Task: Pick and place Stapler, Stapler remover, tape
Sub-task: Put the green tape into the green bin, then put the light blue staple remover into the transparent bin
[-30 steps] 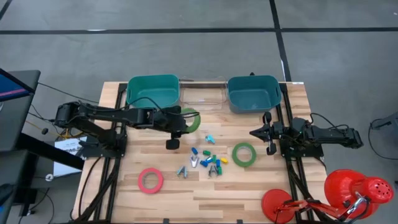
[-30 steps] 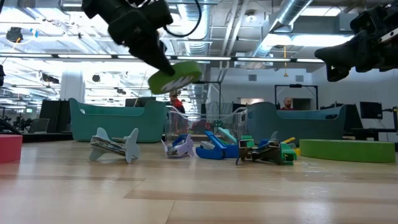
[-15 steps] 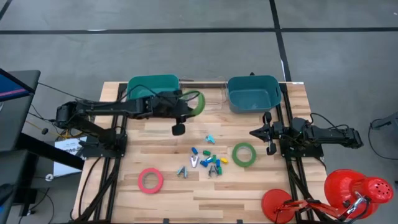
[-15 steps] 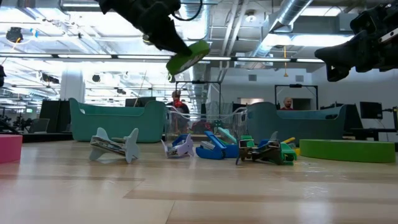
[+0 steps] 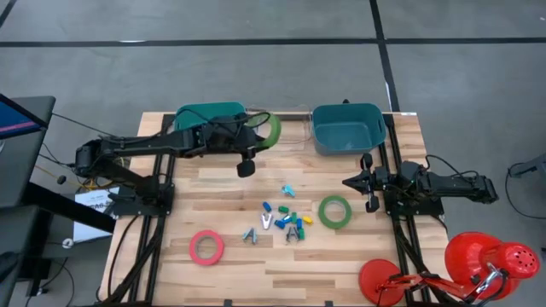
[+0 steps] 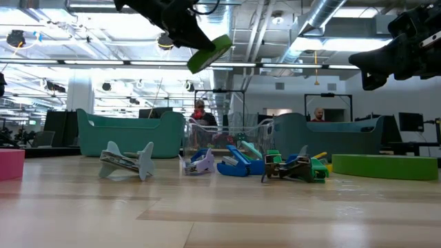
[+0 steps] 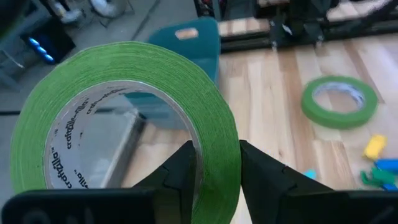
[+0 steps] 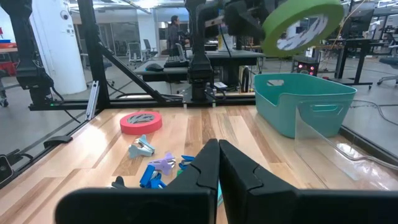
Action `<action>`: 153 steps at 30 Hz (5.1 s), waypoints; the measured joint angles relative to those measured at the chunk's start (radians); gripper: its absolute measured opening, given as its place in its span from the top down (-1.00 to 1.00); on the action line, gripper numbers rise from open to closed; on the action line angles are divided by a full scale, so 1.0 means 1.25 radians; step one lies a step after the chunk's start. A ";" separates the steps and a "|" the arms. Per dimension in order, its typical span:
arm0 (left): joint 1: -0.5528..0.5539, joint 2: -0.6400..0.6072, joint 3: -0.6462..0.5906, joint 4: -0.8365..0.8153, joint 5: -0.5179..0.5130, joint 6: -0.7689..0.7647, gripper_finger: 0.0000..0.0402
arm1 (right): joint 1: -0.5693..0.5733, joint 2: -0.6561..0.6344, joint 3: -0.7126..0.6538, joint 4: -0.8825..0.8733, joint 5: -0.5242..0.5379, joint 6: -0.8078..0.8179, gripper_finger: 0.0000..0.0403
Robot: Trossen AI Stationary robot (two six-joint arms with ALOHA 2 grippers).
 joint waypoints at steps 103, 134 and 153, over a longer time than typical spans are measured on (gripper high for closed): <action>0.274 0.013 -0.090 -0.493 -0.146 -0.024 0.52 | 0.000 0.000 0.000 0.000 0.000 0.000 1.00; 0.253 0.003 -0.061 -0.464 -0.248 -0.074 -0.32 | 0.000 0.000 0.000 0.000 0.000 0.000 1.00; 0.062 0.000 -0.022 -0.459 -0.133 -0.129 -0.29 | 0.000 0.000 0.000 0.000 0.000 0.000 1.00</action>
